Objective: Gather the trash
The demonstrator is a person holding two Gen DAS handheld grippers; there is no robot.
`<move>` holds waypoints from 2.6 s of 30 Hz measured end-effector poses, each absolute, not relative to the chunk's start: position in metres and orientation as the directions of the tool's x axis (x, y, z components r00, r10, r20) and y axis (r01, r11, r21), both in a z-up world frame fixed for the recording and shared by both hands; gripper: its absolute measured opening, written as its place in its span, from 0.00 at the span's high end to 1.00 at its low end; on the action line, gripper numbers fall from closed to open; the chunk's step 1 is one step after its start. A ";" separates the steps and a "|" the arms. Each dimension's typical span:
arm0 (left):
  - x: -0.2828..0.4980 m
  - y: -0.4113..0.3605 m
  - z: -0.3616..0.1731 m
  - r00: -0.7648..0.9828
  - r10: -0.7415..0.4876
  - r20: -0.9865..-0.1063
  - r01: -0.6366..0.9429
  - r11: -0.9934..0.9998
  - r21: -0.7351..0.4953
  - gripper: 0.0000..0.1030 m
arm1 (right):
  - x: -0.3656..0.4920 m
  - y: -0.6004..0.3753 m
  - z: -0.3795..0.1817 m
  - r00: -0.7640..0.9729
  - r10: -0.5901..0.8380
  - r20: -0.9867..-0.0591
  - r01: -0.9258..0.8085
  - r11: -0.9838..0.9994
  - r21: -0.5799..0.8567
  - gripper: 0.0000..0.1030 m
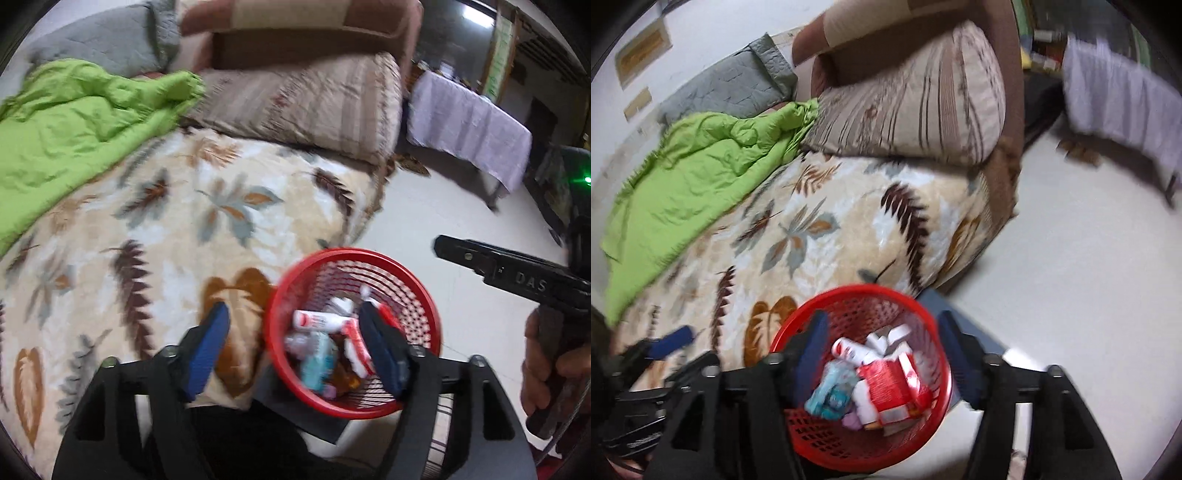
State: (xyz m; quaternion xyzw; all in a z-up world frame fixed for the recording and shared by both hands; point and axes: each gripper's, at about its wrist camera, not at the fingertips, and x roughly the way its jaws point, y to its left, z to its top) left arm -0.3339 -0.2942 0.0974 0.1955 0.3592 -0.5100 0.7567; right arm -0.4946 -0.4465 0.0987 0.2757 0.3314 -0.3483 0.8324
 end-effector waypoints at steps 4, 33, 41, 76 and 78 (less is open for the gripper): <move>-0.320 -0.260 0.111 0.332 -0.633 -0.699 0.878 0.478 -0.016 0.23 | -0.474 -0.405 0.117 0.471 -0.542 -0.696 0.814 0.572 0.105 0.07; -0.298 -0.165 0.118 0.668 -0.482 -0.567 0.680 0.705 0.202 0.04 | -0.451 -0.310 0.117 0.303 -0.675 -0.673 0.910 0.414 -0.005 0.00; -0.293 -0.166 0.112 0.646 -0.483 -0.591 0.687 0.705 0.176 0.04 | -0.449 -0.314 0.113 0.297 -0.662 -0.688 0.911 0.413 -0.004 0.00; -0.302 -0.173 0.108 0.672 -0.467 -0.574 0.679 0.698 0.227 0.04 | -0.444 -0.316 0.106 0.296 -0.649 -0.701 0.909 0.417 -0.003 0.00; -0.303 -0.174 0.108 0.671 -0.468 -0.575 0.680 0.697 0.226 0.04 | -0.444 -0.316 0.105 0.297 -0.649 -0.701 0.908 0.419 -0.002 0.00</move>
